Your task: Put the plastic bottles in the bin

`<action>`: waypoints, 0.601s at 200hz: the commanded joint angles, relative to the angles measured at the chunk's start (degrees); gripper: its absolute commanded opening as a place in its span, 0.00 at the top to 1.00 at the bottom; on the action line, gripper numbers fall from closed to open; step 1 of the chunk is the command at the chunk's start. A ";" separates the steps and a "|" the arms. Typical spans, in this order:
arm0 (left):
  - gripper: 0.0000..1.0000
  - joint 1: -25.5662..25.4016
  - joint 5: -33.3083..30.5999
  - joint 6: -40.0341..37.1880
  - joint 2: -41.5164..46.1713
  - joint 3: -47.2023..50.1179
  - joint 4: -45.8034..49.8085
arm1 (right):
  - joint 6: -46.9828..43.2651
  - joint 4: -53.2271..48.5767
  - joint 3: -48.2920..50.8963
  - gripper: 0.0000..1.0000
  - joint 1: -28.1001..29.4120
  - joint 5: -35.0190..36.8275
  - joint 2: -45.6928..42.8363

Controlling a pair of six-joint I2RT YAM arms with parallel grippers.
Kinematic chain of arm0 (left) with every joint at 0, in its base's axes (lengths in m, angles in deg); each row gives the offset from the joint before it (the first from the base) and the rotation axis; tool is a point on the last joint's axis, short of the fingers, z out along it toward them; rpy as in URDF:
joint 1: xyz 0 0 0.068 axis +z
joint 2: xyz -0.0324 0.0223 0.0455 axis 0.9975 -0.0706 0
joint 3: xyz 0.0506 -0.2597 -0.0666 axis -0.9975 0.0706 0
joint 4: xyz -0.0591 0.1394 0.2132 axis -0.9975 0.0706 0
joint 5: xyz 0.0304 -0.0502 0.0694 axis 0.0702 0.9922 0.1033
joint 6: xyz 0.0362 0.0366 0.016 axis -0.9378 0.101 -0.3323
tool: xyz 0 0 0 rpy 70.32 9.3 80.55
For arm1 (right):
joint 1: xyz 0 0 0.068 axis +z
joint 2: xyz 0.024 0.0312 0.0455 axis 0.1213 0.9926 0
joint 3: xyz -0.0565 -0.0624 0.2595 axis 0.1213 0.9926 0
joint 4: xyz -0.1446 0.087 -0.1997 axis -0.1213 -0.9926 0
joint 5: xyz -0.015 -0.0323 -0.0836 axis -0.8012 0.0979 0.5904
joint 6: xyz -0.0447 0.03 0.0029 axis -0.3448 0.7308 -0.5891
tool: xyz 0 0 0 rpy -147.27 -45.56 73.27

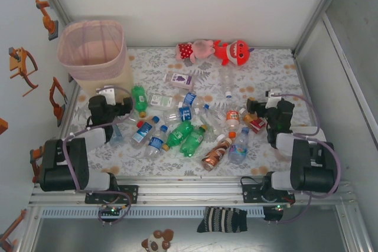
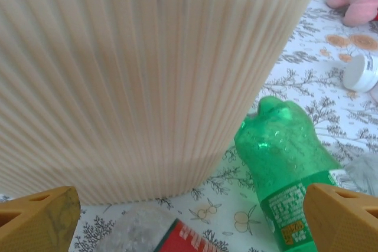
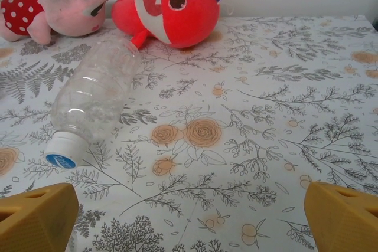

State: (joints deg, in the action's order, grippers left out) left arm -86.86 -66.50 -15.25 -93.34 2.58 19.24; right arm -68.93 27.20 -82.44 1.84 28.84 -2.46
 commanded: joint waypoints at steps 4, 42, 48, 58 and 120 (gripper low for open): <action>0.03 -1.65 -5.46 1.92 3.81 -3.93 11.70 | 0.83 -10.79 -2.87 0.05 -0.14 1.00 -5.25; 0.03 -3.66 -9.80 6.23 8.88 -8.21 25.27 | 5.11 -31.53 -9.85 0.06 -0.11 5.78 -11.81; 0.03 -3.83 -10.08 7.47 9.72 -8.93 27.45 | 5.91 -33.99 -10.64 0.06 -0.10 5.44 -12.62; 0.03 -3.84 -10.54 10.00 10.86 -10.34 31.92 | 6.82 -37.62 -11.88 0.06 -0.08 4.74 -13.91; 0.03 -3.90 -11.70 18.80 17.52 -16.67 55.31 | 12.09 -58.15 -21.58 0.09 -0.10 1.78 -15.70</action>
State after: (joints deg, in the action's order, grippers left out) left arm -90.51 -76.90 -1.63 -78.69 -12.00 60.90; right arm -59.95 -19.92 -100.47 1.84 32.21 -17.72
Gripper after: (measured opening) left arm 0.967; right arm 0.922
